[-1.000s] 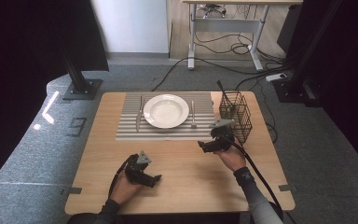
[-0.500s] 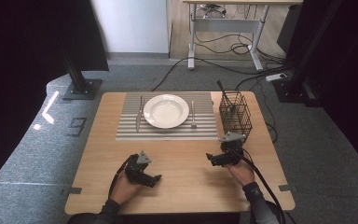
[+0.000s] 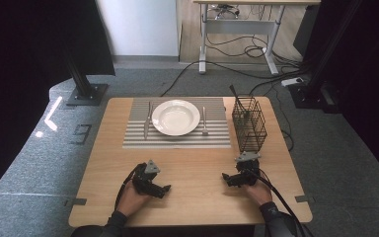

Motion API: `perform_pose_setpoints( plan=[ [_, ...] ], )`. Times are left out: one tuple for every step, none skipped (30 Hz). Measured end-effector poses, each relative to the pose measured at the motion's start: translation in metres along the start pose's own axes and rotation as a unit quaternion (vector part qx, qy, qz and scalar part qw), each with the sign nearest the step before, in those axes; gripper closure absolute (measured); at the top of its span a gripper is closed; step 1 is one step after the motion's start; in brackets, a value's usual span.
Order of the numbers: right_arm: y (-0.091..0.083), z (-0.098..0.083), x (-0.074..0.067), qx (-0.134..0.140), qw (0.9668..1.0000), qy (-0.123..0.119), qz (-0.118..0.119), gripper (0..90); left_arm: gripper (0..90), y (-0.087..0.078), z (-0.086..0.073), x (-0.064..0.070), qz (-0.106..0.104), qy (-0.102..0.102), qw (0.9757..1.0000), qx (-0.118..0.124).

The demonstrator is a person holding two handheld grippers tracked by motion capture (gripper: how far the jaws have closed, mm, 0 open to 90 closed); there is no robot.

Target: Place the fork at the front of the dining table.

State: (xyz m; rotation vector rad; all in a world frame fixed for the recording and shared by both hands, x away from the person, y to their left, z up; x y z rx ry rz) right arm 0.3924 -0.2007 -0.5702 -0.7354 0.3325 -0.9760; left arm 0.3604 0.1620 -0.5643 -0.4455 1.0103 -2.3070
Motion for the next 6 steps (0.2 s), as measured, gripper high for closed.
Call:
perform_pose_setpoints(
  plan=[
    [0.0, 0.0, 0.0, 0.0, 1.0, 0.0, 0.0, 0.0, 0.0, 0.0, 0.0, 0.0, 0.0, 0.0, 1.0, 0.0],
    [0.0002, 0.0, 0.0003, -0.002, 1.0, 0.002, 0.002, 0.0, 0.0, 0.0, 0.0, 0.0001, 0.0, 0.0, 1.0, 0.0],
    [0.0006, -0.0001, 0.0009, -0.002, 1.0, 0.005, 0.004, 0.0, 0.0, 0.0, 0.0, 0.0, 0.0, 0.0, 1.0, 0.0],
    [0.0006, 0.0, 0.0009, -0.002, 1.0, 0.005, 0.004, 0.0, 0.0, 0.0001, 0.0, 0.0001, 0.0, 0.0, 1.0, 0.0],
    [0.0006, 0.0, 0.0009, -0.002, 1.0, 0.005, 0.004, 0.0, 0.0, 0.0001, 0.0, 0.0001, 0.0, 0.0, 1.0, 0.0],
    [0.0006, 0.0, 0.0009, -0.002, 1.0, 0.005, 0.004, 0.0, 0.0, 0.0001, 0.0, 0.0001, 0.0, 0.0, 1.0, 0.0]
  ],
)
Point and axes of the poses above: each handheld gripper's, and its own axes: y roughly forward along the jaws, z roughly out of its top, x roughly to its right, the point moved 2 cm from there along y, roughly forward along the jaws, and after that the axes turned 5 degrees about -z, right-handed, at the moved point
